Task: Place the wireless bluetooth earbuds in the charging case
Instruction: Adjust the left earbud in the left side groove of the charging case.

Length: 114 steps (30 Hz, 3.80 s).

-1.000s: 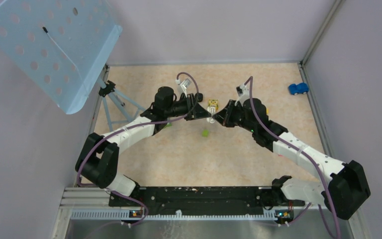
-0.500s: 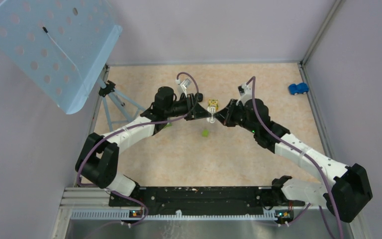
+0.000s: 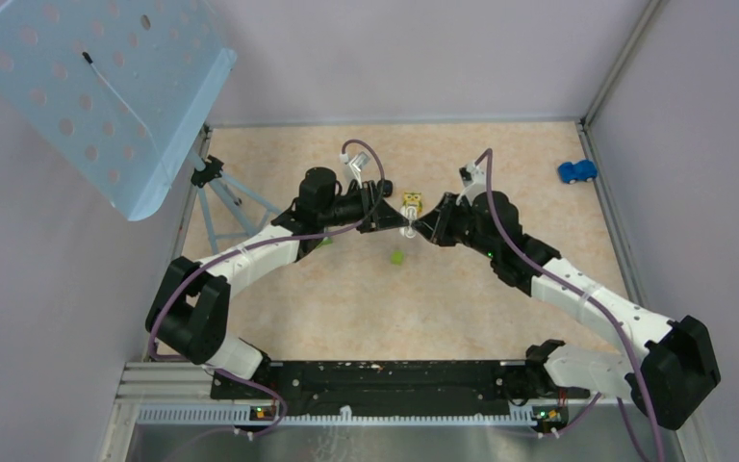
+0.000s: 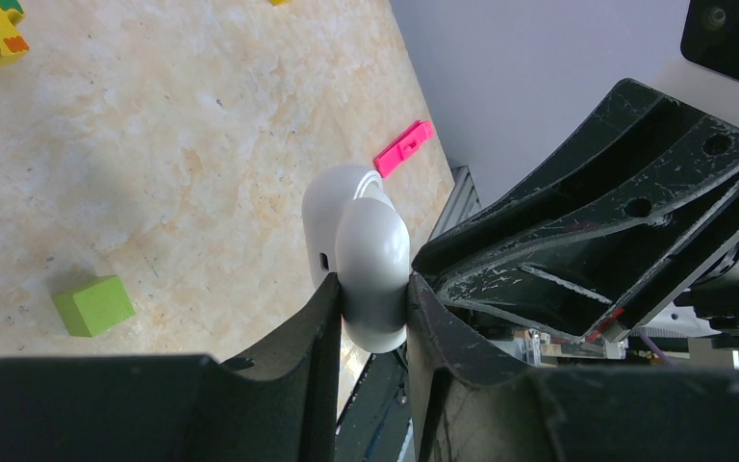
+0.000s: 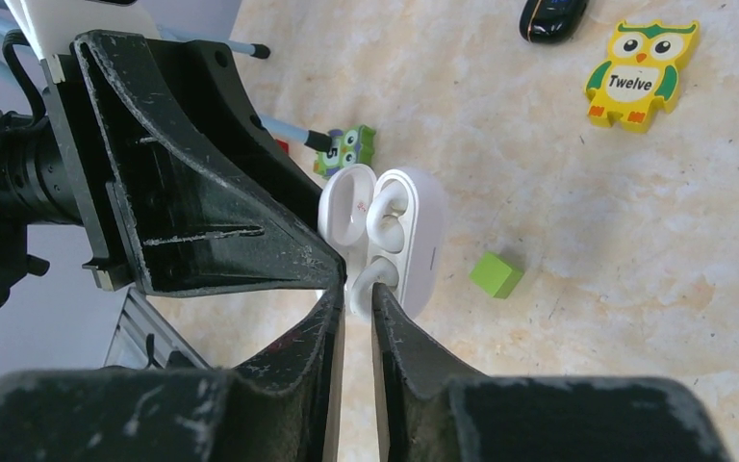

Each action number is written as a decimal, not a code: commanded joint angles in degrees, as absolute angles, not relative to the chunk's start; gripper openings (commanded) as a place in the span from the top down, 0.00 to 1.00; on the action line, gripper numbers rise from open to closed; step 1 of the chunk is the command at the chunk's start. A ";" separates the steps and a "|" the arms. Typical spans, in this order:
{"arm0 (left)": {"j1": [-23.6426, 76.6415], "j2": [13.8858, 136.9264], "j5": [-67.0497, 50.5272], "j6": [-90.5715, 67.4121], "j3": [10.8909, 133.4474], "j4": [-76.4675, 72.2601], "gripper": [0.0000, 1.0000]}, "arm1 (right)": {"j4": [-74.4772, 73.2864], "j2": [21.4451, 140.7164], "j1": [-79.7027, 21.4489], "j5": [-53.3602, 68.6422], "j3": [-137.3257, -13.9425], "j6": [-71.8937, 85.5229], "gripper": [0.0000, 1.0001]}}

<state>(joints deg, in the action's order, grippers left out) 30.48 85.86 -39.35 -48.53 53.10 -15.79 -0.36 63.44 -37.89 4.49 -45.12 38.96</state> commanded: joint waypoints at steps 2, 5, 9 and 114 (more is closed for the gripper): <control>30.66 85.51 -39.17 -48.50 54.16 -17.95 1.00 | 0.18 64.03 -39.34 4.98 -47.96 37.73 0.84; 30.67 85.52 -39.26 -48.52 54.23 -17.99 1.00 | 0.18 64.54 -39.70 4.75 -48.40 37.38 0.81; 30.61 85.52 -39.28 -48.53 54.16 -17.95 1.00 | 0.18 65.31 -40.16 4.43 -49.00 37.10 0.77; 30.44 85.34 -38.50 -49.83 54.32 -17.40 1.00 | -5.29 65.22 -45.51 -8.79 -48.76 32.07 1.00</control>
<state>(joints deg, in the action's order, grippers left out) 30.44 85.89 -37.21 -48.99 53.10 -14.39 -6.90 66.70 -44.91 -7.86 -49.10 32.58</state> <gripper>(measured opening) 0.322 0.003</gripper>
